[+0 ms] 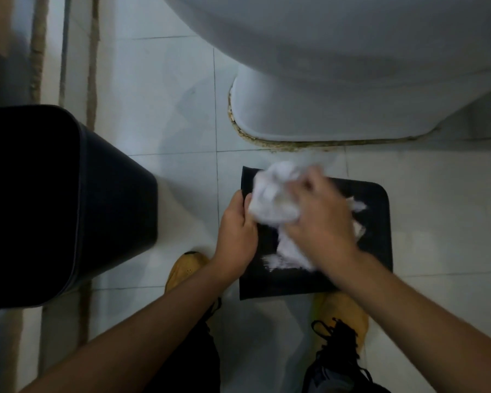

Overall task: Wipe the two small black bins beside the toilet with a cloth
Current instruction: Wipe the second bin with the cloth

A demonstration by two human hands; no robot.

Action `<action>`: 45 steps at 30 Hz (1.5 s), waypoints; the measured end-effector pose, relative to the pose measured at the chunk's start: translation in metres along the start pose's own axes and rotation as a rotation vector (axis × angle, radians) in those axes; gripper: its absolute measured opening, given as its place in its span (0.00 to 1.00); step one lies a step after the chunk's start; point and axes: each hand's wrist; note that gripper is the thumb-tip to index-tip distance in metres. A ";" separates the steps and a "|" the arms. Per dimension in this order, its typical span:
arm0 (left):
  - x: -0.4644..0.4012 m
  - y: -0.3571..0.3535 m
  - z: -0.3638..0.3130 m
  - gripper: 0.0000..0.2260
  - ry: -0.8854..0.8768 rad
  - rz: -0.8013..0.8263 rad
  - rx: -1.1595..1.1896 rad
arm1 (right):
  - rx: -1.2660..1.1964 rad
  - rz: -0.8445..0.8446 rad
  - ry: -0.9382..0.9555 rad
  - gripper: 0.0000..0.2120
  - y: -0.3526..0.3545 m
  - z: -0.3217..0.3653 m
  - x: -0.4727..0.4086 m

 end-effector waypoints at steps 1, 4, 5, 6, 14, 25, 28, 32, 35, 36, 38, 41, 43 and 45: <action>0.000 0.002 0.002 0.09 0.012 0.014 0.059 | -0.022 0.052 0.116 0.19 -0.002 0.004 0.014; 0.000 0.002 0.002 0.13 -0.019 -0.008 0.042 | -0.054 0.072 0.211 0.19 0.000 -0.007 0.016; -0.002 0.002 -0.001 0.13 -0.031 -0.015 0.001 | -0.034 0.042 0.153 0.19 0.000 -0.011 0.007; -0.004 0.001 -0.003 0.14 -0.033 -0.024 -0.027 | -0.030 -0.007 0.062 0.19 0.001 -0.014 -0.004; 0.003 0.002 0.003 0.09 -0.002 0.017 0.080 | -0.052 0.012 0.144 0.15 -0.004 0.003 0.019; -0.002 0.000 0.001 0.10 0.013 -0.003 0.021 | -0.047 -0.031 -0.047 0.18 -0.013 -0.003 -0.007; 0.000 0.001 0.003 0.10 0.032 -0.005 0.083 | -0.101 0.106 0.237 0.17 -0.011 -0.011 0.012; -0.007 0.002 -0.003 0.14 -0.043 -0.045 -0.046 | -0.119 -0.050 -0.005 0.16 0.006 -0.022 -0.018; -0.005 0.000 -0.004 0.13 -0.049 -0.037 -0.046 | -0.078 -0.129 -0.198 0.15 -0.003 -0.008 -0.020; -0.003 0.000 0.000 0.12 -0.038 -0.017 -0.019 | -0.048 -0.086 -0.146 0.17 -0.007 -0.004 -0.010; 0.001 0.003 0.005 0.11 -0.026 0.016 0.087 | -0.053 -0.009 0.072 0.19 -0.009 -0.001 0.012; -0.001 0.002 0.002 0.14 -0.038 -0.017 0.093 | -0.076 0.055 0.210 0.17 -0.005 -0.007 0.011; -0.008 0.000 -0.003 0.15 -0.048 -0.048 0.009 | -0.077 -0.050 0.009 0.16 -0.004 -0.012 -0.011; -0.010 0.000 -0.007 0.15 -0.055 -0.066 -0.028 | -0.150 -0.181 -0.229 0.14 -0.001 -0.012 -0.027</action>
Point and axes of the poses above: each hand's wrist, its own x-axis away from the middle knuckle, its own y-axis out of the back of the hand, z = x × y, and after that the axes turned 3 degrees about z, right-handed
